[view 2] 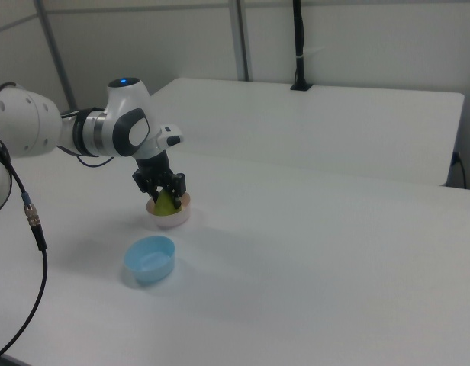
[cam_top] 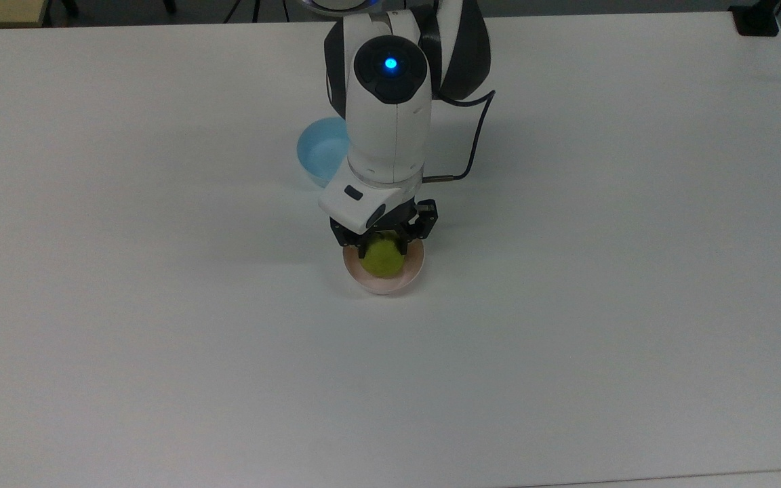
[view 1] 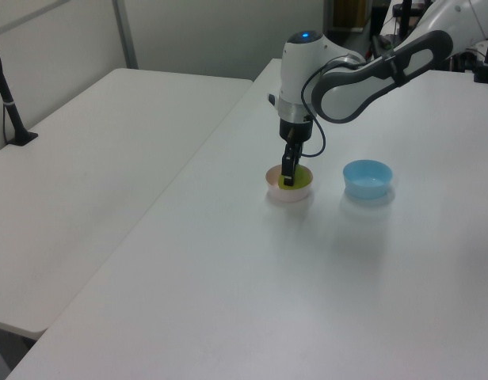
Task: Pick up a pear from the bowl
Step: 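Close the gripper around the top of the green pear, then lift the pear up out of the pink bowl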
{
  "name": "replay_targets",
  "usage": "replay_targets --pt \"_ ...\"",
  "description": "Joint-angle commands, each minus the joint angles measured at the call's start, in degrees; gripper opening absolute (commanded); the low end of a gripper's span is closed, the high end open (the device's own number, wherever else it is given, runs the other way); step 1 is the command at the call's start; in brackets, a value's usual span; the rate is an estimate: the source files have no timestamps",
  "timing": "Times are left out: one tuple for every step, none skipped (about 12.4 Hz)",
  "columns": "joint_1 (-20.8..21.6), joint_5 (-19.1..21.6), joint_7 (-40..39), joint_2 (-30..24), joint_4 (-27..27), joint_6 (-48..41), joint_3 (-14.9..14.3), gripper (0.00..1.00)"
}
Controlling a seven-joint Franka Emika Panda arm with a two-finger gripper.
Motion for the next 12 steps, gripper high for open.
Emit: replay_targets --pt "0.8 -1.1 0.9 -0.3 -0.3 0.9 -0.6 0.30" --pt "0.8 -0.9 1.4 -0.8 -0.2 0.5 -0.6 0.30" --pt "0.5 -0.7 3.0 -2.6 -0.2 -0.5 -0.5 0.30" --pt "0.5 -0.7 3.9 -3.6 -0.2 -1.6 -0.5 0.30" --pt "0.3 -0.5 4.1 -4.5 -0.1 -2.9 -0.6 0.31" --pt "0.2 -0.4 4.1 -5.5 -0.1 -3.2 -0.8 0.31" --pt "-0.4 -0.4 4.0 -6.1 -0.1 -3.3 -1.0 0.31" --pt "-1.0 -0.4 4.0 -6.6 0.1 -3.2 -1.0 0.31" --pt "-2.3 -0.4 3.9 -6.5 1.7 -3.2 -1.1 0.31" --pt "-3.5 -0.6 3.4 -6.5 2.2 -3.1 -1.1 0.31" --pt "-4.6 -0.9 3.2 -6.5 2.2 -3.0 -1.1 0.31" --pt "-6.1 -1.1 2.6 -6.4 2.2 -2.8 -1.1 0.31"
